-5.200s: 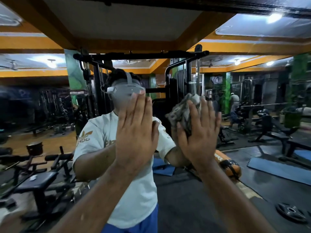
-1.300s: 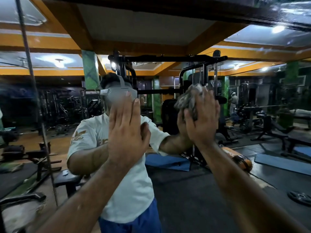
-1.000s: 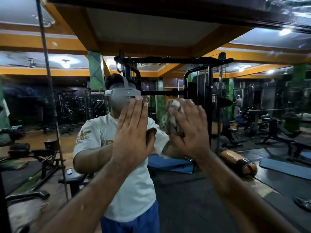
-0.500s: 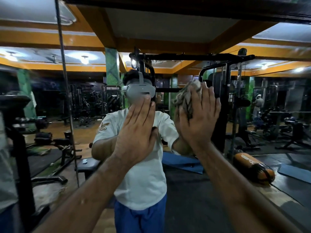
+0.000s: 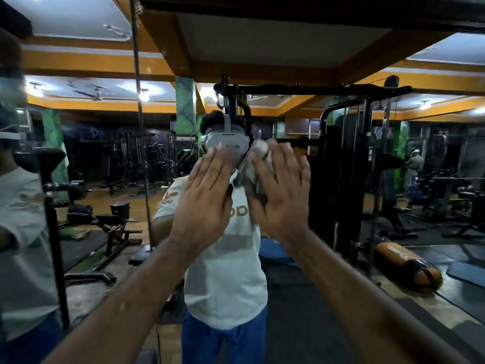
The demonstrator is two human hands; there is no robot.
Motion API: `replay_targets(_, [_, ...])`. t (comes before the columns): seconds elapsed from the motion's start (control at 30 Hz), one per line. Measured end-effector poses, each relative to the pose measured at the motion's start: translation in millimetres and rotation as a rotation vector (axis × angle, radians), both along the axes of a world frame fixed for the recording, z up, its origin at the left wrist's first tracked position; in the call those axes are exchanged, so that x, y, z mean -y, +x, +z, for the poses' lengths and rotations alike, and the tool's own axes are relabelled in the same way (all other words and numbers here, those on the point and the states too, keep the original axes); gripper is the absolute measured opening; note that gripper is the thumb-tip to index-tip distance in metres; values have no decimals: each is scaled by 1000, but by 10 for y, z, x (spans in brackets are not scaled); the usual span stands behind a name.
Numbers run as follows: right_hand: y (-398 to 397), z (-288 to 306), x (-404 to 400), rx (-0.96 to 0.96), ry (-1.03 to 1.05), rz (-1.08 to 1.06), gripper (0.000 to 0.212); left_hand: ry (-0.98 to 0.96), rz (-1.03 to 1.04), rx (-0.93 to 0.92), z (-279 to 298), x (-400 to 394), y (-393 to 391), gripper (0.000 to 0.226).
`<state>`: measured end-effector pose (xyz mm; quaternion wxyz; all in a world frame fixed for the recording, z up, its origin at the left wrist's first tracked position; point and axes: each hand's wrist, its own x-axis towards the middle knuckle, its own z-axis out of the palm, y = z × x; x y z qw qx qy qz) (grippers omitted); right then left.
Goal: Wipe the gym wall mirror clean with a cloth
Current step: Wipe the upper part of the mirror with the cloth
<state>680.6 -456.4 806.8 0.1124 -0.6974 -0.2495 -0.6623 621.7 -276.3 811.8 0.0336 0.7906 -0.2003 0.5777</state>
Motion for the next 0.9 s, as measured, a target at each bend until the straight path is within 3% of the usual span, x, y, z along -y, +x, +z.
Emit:
replay_targets(0.1, [13,8,83,-11,-81,-25,72,-10,3,90,15,-248,-100,57])
replay_targets(0.23, [-35,142,-349,-40,381,-54,68,-75,120,121,-33,-603,-109,59])
replay_targets(0.27, [-81,106,-525,-38,370,-52,68,-63,126,102,-36,-678,-102,59])
replay_targets(0.43, [-155,-121,-684,10,-91,-10,72,3,-44,40,35,-982,-176,57])
replay_targets(0.5, [-114,2,-671,5,7,-48,73,-41,-32,60,38,-1132,-224,57])
replay_targets(0.6, [-166,207,-1012,-26,418,-61,70,-105,90,97,13,-1325,-243,60])
replay_targets(0.67, [-251,180,-1330,-32,347,-36,70,-88,113,89,0,-1399,-226,64])
replay_targets(0.8, [-320,11,-1400,20,-89,5,77,-38,6,51,37,-1567,-270,62])
replay_targets(0.83, [-302,59,-1367,27,-76,-5,78,-42,1,69,36,-1628,-291,61])
replay_targets(0.9, [-271,231,-1414,3,153,-20,73,-80,58,121,16,-1748,-311,61])
